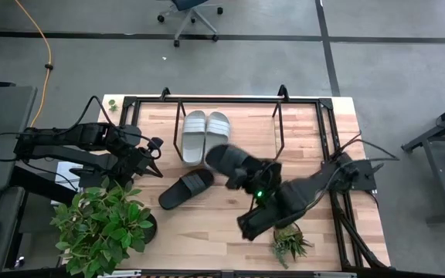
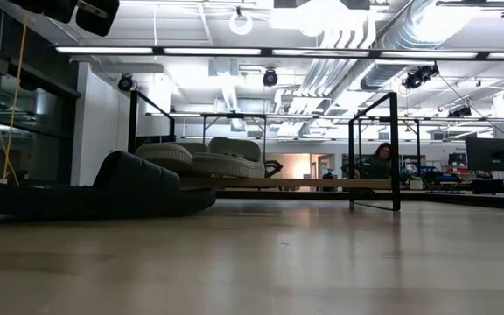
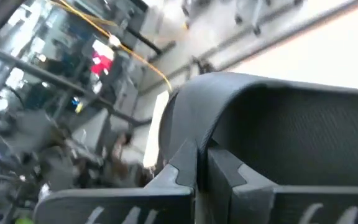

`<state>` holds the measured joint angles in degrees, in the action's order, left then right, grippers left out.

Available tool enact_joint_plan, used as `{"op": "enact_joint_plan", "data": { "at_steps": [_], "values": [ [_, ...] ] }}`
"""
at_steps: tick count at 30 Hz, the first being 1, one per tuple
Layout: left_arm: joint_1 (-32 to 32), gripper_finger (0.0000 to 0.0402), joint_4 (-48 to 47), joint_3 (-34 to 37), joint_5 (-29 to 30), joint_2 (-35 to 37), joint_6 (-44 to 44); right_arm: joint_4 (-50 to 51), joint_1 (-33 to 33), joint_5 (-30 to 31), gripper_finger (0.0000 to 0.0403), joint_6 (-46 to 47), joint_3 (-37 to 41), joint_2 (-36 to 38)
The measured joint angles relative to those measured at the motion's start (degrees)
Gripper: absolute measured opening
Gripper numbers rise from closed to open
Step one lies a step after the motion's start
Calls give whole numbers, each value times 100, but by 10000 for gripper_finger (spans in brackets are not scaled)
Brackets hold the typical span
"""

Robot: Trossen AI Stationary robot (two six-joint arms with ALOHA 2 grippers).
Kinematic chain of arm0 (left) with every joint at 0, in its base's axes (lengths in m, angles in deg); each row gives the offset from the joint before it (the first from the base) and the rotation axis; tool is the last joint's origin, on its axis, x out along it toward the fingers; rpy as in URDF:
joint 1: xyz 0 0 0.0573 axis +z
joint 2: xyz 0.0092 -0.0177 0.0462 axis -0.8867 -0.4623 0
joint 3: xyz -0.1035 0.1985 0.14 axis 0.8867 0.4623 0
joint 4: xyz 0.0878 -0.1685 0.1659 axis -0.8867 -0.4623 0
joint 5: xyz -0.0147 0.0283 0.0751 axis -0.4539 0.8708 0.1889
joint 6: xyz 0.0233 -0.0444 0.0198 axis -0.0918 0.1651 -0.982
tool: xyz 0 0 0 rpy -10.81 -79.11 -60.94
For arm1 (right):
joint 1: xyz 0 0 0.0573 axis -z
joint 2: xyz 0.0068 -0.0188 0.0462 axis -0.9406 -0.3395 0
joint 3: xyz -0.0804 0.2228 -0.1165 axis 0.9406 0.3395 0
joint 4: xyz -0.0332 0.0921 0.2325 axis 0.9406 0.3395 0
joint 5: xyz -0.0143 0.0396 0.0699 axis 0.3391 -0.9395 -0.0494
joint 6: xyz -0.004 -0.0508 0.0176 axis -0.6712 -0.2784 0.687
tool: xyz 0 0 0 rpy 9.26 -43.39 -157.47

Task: Pick and place slides into the shelf
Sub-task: Put the bottom black slide on the shelf

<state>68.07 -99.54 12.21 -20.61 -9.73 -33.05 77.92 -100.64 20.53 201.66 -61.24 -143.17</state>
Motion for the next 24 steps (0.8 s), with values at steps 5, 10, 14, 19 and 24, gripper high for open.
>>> {"op": "enact_joint_plan", "data": {
  "at_steps": [5,10,14,19,24],
  "values": [
    [-2,1,1,0,36,1,1,22,196,527,0,-663,6,481],
    [-2,1,1,0,97,0,1,20,339,766,0,-1244,6,920],
    [-2,1,4,0,234,-1,1,19,486,970,0,-1631,6,1214],
    [-2,1,3,0,307,-1,1,18,744,937,0,-2286,6,1584],
    [-2,1,3,0,311,0,1,21,1043,899,0,-2779,1,1805]
  ]
}}
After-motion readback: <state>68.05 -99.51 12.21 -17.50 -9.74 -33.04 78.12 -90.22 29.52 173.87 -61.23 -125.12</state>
